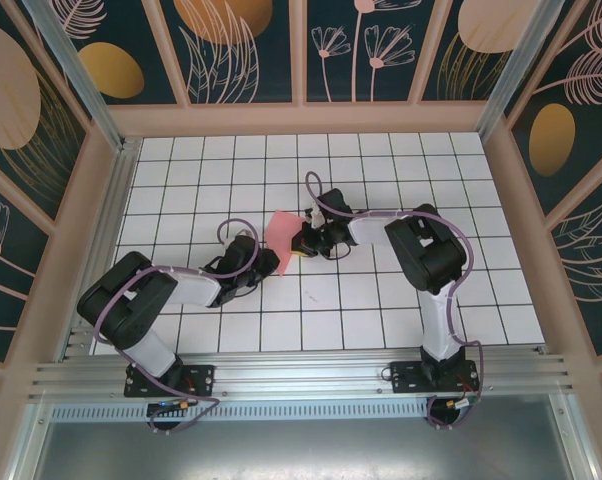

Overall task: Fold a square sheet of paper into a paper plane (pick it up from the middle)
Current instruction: Fold the wing for the fifth time at the center of the table.

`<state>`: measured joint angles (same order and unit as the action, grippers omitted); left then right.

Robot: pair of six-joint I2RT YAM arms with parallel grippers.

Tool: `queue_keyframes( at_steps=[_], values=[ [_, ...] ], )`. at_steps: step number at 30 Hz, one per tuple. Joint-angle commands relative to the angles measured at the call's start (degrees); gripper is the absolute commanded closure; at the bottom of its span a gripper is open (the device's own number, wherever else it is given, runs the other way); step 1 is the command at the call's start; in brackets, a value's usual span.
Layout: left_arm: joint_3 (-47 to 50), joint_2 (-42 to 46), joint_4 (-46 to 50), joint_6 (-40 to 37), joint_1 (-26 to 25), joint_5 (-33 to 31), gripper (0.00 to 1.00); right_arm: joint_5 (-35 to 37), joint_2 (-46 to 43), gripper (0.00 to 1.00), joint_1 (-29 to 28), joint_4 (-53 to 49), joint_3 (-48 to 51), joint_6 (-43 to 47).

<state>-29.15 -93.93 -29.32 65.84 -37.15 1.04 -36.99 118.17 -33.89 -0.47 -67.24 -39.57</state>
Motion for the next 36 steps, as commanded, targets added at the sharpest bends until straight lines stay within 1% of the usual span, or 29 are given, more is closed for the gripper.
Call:
queue_keyframes(
  at_steps=[1,4,7,11,12,14,17,20,23,29,31,36],
  values=[
    [-0.8,-1.6,-1.2,-0.2,0.1,1.5,0.8,2.6,2.5,1.0,-0.1,-3.1,0.3,-0.9],
    [-2.4,-2.8,-0.1,-1.5,0.1,2.1,0.81,2.6,2.6,1.0,-0.1,-3.0,0.4,-0.9],
    [-2.8,-3.2,0.6,-2.1,0.0,1.9,0.86,2.6,2.4,1.0,-0.1,-2.9,0.6,-0.9],
    [-3.2,-3.1,1.4,-3.1,0.0,2.0,0.88,2.5,2.4,1.0,0.0,-2.7,0.5,-1.1],
    [-3.4,-3.0,1.7,-3.4,0.0,1.8,0.9,2.5,2.5,1.0,-0.1,-2.7,0.4,-1.2],
    [-4.2,-2.8,4.0,-4.7,-0.1,0.8,0.94,2.5,2.3,1.0,-0.1,-2.6,0.3,-1.1],
    [-6.5,-2.6,10.2,-7.9,-0.5,-1.9,1.0,2.0,1.2,1.0,0.3,-1.1,0.7,-1.1],
    [-9.1,-2.7,17.1,-12.1,-1.5,-5.6,1.0,1.7,-0.7,0.99,1.2,1.0,0.8,-1.3],
    [-11.2,-3.3,21.5,-15.5,-2.4,-7.8,1.0,1.7,-1.0,0.96,2.1,1.8,-0.5,-1.0],
    [-14.3,-4.0,26.0,-18.6,-3.6,-10.9,1.0,2.7,1.2,0.96,2.2,0.3,-4.1,0.4],
    [-15.1,-5.8,26.8,-19.5,-3.9,-11.5,1.0,2.9,2.0,0.96,2.2,0.0,-4.9,0.7],
    [-17.5,-7.1,29.8,-21.1,-5.0,-14.4,1.0,4.0,3.4,0.96,2.2,-0.7,-6.6,1.3]
  ],
)
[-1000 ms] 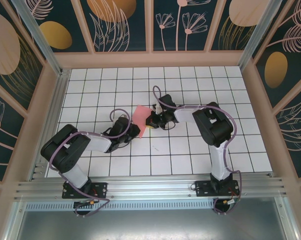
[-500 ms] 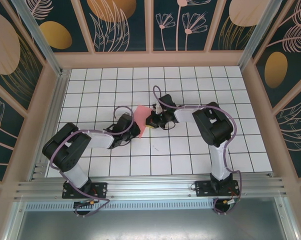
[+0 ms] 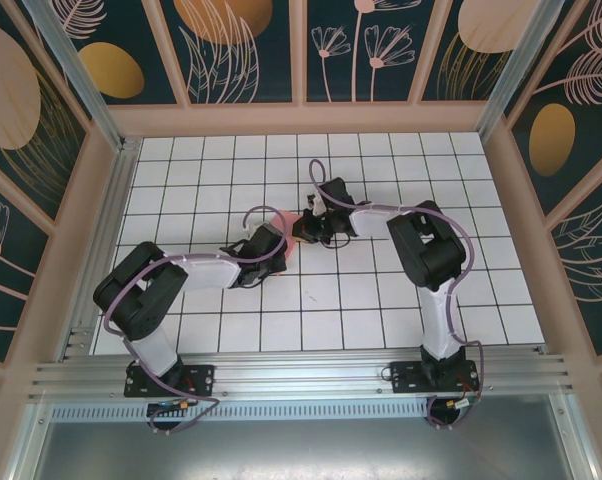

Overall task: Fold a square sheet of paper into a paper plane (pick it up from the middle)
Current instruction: Fold the wing for the fifth time at the center of the table.

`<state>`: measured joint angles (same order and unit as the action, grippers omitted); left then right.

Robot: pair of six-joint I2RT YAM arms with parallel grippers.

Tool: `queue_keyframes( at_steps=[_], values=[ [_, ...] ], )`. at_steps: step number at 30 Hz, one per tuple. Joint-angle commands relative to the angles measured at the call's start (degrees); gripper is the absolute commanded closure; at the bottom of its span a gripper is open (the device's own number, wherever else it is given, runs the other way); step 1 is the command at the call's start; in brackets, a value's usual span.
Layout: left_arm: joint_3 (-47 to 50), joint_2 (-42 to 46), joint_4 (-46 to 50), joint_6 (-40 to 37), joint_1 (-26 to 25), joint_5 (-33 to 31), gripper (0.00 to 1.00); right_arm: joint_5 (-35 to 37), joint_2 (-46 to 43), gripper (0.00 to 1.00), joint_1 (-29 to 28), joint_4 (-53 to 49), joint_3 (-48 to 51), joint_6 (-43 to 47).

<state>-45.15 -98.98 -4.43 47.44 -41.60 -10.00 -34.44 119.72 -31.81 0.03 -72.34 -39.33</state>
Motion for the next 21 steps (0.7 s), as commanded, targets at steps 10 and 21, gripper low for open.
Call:
queue_keyframes(
  at_steps=[10,21],
  values=[
    [-6.0,-3.7,10.9,-5.9,-4.0,-10.6,1.0,0.8,5.2,0.97,2.4,-2.0,-2.7,-0.5],
    [-14.6,-8.5,21.5,-9.0,-7.3,-18.8,1.0,-5.4,4.4,0.96,3.9,4.8,0.5,-4.8]
  ],
)
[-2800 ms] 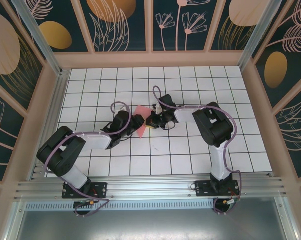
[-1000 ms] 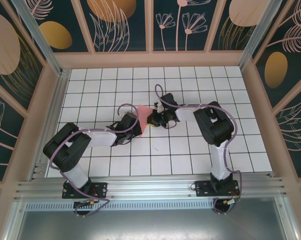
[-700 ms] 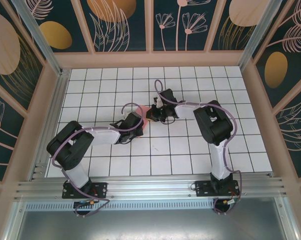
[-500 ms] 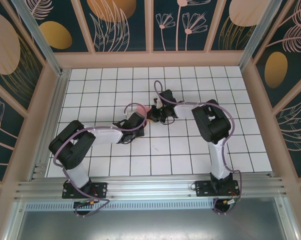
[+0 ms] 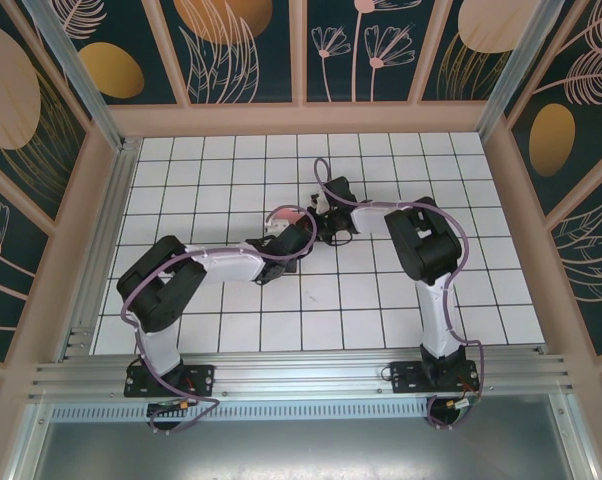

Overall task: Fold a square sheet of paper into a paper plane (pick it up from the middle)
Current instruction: Fold the wing for the fifth time at the center of the table.

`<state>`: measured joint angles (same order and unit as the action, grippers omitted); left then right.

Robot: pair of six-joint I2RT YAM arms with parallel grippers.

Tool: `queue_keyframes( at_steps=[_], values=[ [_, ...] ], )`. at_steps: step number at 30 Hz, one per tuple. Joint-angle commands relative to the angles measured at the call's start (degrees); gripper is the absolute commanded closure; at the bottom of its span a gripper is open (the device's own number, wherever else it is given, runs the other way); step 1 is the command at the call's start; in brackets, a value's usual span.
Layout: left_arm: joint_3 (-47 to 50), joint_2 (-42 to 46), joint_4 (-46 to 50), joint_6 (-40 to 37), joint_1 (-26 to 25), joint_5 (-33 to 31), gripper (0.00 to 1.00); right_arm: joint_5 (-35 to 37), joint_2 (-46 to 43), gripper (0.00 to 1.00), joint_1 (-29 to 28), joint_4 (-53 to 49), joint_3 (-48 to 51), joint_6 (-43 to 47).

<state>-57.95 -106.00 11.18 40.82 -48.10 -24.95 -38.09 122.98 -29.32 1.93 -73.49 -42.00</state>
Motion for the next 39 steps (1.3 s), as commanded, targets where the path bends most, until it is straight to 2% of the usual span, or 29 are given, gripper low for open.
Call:
queue_keyframes(
  at_steps=[1,8,14,19,24,32,39],
  values=[
    [-1.9,-1.7,6.1,-2.9,-0.9,-4.0,1.0,-2.5,0.6,0.95,1.7,4.2,2.2,-2.5],
    [3.6,2.1,-2.4,-11.4,-0.9,0.9,1.0,-3.6,-6.5,0.89,4.5,5.7,5.8,-2.0],
    [9.4,6.4,-12.8,-21.2,-0.9,7.9,0.99,1.2,-14.4,0.79,6.1,3.7,10.8,-2.3],
    [13.8,10.3,-20.1,-26.7,-0.9,10.3,1.0,4.3,-18.3,0.69,6.2,2.6,13.9,-6.8],
    [14.9,9.8,-22.3,-28.9,-0.9,10.2,1.0,1.9,-18.1,0.59,5.0,2.2,14.4,-11.9],
    [14.8,8.2,-22.6,-30.8,-0.9,9.3,1.0,0.7,-16.5,0.54,3.7,2.1,13.7,-20.3],
    [15.5,5.3,-22.8,-32.4,-1.0,7.7,1.0,-1.8,-12.7,0.51,3.1,0.3,10.6,-21.5]
  ],
)
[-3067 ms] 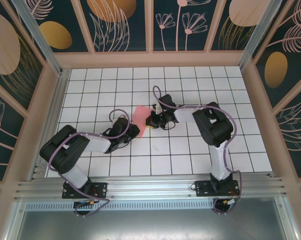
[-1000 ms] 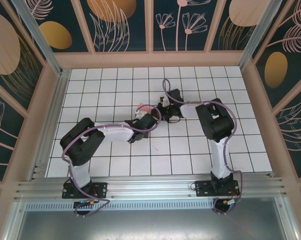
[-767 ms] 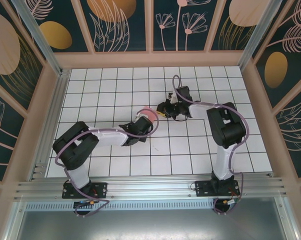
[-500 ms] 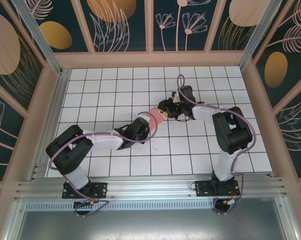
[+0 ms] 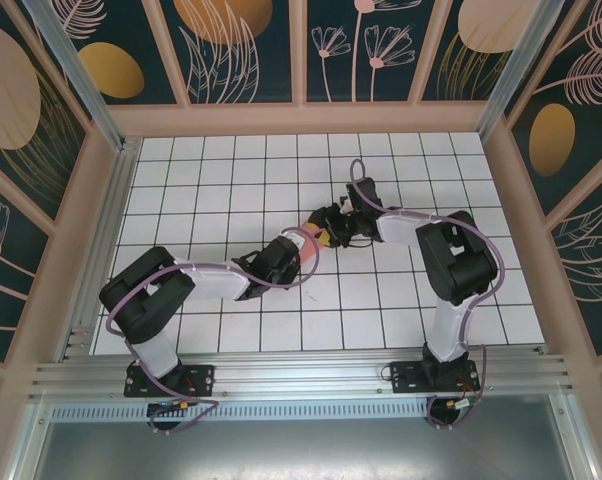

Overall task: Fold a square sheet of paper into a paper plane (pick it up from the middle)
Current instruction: Fold the wing for the fifth time at the center of the table.

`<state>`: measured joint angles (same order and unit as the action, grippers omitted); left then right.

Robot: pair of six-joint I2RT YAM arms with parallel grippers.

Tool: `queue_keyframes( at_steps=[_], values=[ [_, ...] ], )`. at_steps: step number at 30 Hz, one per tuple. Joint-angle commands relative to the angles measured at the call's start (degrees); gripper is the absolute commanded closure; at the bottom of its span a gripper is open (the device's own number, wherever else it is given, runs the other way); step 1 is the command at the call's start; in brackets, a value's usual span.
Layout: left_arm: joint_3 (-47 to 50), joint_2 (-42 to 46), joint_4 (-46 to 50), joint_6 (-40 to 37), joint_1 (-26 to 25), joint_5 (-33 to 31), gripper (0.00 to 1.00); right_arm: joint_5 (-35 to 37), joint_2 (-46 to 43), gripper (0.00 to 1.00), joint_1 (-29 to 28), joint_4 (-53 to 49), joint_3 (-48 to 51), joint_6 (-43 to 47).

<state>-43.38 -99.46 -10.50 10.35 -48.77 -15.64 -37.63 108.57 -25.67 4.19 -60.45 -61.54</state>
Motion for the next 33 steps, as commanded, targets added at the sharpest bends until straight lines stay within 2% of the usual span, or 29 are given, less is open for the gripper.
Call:
queue_keyframes(
  at_steps=[1,13,22,33],
  values=[
    [0.9,-1.4,-0.9,-2.2,-0.3,-2.3,1.0,-2.7,2.1,0.51,-0.5,-2.0,-2.8,-1.9],
    [2.0,-1.3,-2.2,-4.9,-0.4,-3.5,1.0,-7.4,6.1,0.47,-1.8,-3.1,-8.2,0.7],
    [2.0,-1.5,-2.7,-5.4,-0.5,-4.0,1.0,-7.6,9.0,0.54,-2.7,-7.6,-10.3,2.8],
    [1.4,-2.3,-2.7,-6.8,-1.1,-5.3,1.0,-7.8,11.2,0.51,-3.3,-10.5,-13.4,4.1]
  ],
)
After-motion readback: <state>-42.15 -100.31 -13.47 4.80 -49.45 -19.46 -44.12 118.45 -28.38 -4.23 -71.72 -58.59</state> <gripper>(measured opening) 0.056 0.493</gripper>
